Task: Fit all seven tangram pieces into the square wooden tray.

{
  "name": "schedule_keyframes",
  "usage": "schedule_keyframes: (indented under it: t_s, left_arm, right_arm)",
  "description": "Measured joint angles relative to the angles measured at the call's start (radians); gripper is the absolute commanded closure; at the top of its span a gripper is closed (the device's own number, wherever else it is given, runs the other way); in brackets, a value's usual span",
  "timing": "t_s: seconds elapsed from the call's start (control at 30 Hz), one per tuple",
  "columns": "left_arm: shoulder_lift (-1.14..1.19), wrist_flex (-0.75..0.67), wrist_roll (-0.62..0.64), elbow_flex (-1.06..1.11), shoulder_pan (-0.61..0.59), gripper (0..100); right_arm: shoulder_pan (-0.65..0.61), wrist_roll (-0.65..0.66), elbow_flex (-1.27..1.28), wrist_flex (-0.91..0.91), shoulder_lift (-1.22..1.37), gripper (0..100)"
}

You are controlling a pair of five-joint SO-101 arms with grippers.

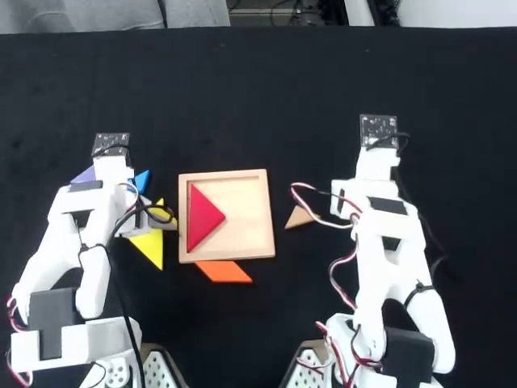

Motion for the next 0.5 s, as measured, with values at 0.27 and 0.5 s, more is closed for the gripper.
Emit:
schedule_keyframes:
  t_s: [0.27,0.5]
  left_arm:
    - [0.002,0.000,0.000,-0.002,0.014,59]
    - [0.002,0.044,0.003,-0.003,0.014,59]
  right_arm:
    - [0.000,0.000,0.000,0.000,0.000,92.3]
    - [0.000,0.000,0.000,0.000,0.000,92.3]
